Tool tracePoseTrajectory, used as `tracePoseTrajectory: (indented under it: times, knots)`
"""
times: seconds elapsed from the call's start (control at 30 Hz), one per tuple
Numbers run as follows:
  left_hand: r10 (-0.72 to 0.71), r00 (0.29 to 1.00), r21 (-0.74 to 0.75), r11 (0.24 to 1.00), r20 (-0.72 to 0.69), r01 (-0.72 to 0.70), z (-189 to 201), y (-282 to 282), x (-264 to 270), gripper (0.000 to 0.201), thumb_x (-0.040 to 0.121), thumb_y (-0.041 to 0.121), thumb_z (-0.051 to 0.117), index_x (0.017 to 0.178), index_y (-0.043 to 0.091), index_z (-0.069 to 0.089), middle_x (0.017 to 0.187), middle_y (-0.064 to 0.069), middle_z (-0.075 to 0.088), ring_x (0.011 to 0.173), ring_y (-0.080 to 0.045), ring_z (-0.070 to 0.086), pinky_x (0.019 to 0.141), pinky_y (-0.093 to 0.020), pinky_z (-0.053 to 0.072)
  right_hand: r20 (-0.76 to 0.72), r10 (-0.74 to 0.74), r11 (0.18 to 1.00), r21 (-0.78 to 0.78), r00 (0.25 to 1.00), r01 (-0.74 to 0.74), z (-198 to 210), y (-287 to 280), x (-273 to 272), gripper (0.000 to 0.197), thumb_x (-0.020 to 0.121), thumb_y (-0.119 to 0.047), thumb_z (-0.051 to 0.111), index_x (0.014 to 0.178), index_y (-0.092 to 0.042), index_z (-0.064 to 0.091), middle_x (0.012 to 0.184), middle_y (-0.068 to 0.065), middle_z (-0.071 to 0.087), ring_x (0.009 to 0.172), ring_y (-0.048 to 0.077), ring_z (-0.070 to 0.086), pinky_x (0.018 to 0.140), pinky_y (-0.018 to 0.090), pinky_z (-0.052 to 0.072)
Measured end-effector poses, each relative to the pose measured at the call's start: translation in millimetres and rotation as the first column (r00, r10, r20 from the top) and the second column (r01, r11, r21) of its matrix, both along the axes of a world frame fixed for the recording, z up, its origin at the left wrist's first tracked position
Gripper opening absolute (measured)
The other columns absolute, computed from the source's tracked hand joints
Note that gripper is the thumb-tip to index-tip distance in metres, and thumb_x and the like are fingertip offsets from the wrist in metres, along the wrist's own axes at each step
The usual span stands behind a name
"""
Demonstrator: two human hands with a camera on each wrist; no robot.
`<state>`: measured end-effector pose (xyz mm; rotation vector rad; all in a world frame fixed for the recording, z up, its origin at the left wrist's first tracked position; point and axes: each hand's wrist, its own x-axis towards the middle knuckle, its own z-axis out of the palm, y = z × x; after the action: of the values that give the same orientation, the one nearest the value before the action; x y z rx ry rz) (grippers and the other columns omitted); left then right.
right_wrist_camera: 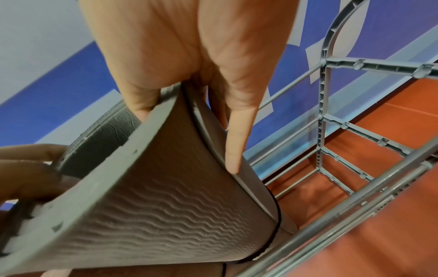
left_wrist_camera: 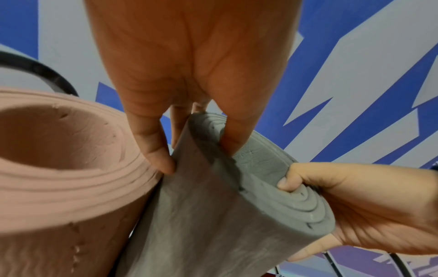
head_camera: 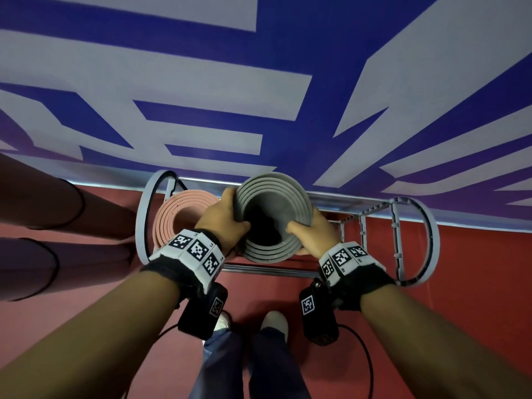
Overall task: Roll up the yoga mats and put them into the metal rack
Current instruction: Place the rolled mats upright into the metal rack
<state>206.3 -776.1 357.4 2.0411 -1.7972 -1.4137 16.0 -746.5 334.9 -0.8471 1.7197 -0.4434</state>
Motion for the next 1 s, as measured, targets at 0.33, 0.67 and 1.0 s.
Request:
tracePoseTrajectory:
  times: [0.33,0.67,1.0]
  knots:
    - [-0.079,0.986,0.010,0.997,0.150,0.079,-34.0,6.1,-3.8,0.063,0.087,0.019,0.061,0.143,0.019,0.033,0.126,-0.009,0.059,0.124,-0.039,0.038,0.100,-0.038,0.030,0.022,0.007,0.999,0.032,1.000,-0.008,-38.1,13.8,-2.6,0.047,0.084,-0.018,0.065,0.126,-0.030,0.048,0.109,-0.003,0.064,0.099,0.021,0.065,0.080,0.046,0.060]
    - [-0.135,0.949,0.015,0.991,0.284,0.136,-46.0,10.5,-6.7,0.061,0.084,0.024,0.061,0.138,0.019,0.034,0.128,-0.004,0.056,0.132,-0.035,0.028,0.100,-0.041,0.037,0.035,-0.028,0.998,0.053,0.999,0.026,-57.8,17.4,-0.2,0.049,0.084,-0.019,0.066,0.129,-0.028,0.048,0.110,-0.002,0.064,0.100,0.021,0.066,0.079,0.042,0.060]
    - [-0.111,0.959,-0.041,0.991,0.260,0.126,-39.5,14.3,-9.9,0.080,0.089,0.033,0.060,0.153,0.024,0.013,0.147,-0.003,0.042,0.138,-0.033,0.022,0.102,-0.045,0.038,0.029,-0.019,1.000,-0.009,0.999,0.019,-49.7,13.9,-6.5,0.081,0.091,-0.023,0.066,0.150,-0.043,0.015,0.125,-0.006,0.051,0.108,0.022,0.059,0.080,0.048,0.059]
